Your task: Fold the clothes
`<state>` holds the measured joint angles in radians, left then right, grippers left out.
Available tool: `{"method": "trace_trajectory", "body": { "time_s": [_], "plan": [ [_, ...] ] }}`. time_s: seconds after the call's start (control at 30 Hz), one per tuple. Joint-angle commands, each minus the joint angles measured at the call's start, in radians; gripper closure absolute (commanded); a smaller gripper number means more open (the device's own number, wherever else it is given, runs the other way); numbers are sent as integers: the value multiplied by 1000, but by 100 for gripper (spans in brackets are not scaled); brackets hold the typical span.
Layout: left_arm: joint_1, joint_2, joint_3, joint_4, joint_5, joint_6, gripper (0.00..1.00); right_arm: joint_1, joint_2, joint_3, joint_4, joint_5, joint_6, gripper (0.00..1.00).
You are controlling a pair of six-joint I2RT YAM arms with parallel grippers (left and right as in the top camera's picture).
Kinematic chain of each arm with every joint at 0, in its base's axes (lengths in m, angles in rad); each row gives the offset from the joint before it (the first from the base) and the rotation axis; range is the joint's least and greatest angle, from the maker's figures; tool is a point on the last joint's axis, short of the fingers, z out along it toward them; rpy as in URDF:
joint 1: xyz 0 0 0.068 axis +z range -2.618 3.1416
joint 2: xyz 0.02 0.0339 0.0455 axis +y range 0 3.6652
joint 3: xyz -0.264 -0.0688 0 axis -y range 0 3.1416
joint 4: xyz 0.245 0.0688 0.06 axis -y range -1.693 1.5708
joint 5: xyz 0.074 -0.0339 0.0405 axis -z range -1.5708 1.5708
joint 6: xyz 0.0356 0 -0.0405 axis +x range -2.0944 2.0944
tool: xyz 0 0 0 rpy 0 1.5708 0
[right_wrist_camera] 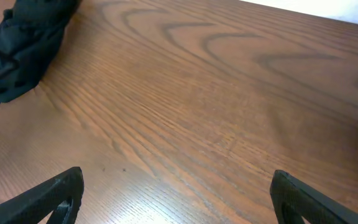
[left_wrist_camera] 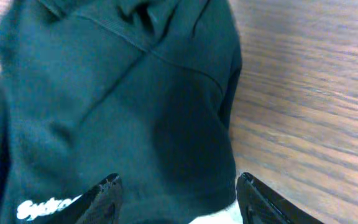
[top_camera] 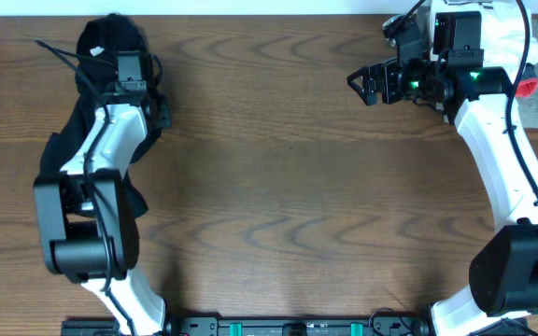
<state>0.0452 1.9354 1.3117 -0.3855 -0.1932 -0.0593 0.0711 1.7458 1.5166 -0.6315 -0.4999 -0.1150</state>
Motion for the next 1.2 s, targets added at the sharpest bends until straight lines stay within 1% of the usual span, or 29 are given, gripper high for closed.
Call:
{"method": "trace_trajectory", "body": {
  "time_s": [0.0, 0.1, 0.13, 0.2, 0.3, 0.43, 0.47, 0.5, 0.63, 0.8, 1.0, 1.17],
  "plan": [
    [4, 48, 13, 27, -25, -18, 39, -5, 7, -8, 3, 6, -18, 6],
    [4, 72, 13, 56, -25, -18, 41, -5, 7, -8, 9, 6, -17, 6],
    [4, 79, 13, 66, -25, -17, 43, -5, 7, -8, 11, 6, -17, 6],
    [4, 85, 13, 79, -25, -18, 50, -5, 7, -8, 14, 6, -18, 6],
    [4, 85, 13, 88, -25, -18, 63, -5, 7, -8, 15, 6, -18, 7],
    [4, 85, 13, 89, -25, -18, 88, -5, 7, -8, 14, 10, -17, 7],
    [4, 84, 13, 88, -25, -23, 92, -5, 7, -8, 14, 16, -17, 8],
    [3, 80, 13, 86, -25, -27, 94, -5, 7, -8, 13, 26, -17, 8],
    [1, 31, 13, 76, -25, -60, 94, -5, 7, -8, 11, 29, -17, 10],
    [-22, -126, 13, 45, -25, -122, 94, -5, 7, -8, 14, 29, -17, 12],
    [-119, -365, 13, 19, 11, -150, 94, -5, 7, -8, 22, 29, -14, 13],
    [-232, -455, 13, 18, 29, -183, 94, -5, 7, -8, 31, 29, -13, 14]
  ]
}}
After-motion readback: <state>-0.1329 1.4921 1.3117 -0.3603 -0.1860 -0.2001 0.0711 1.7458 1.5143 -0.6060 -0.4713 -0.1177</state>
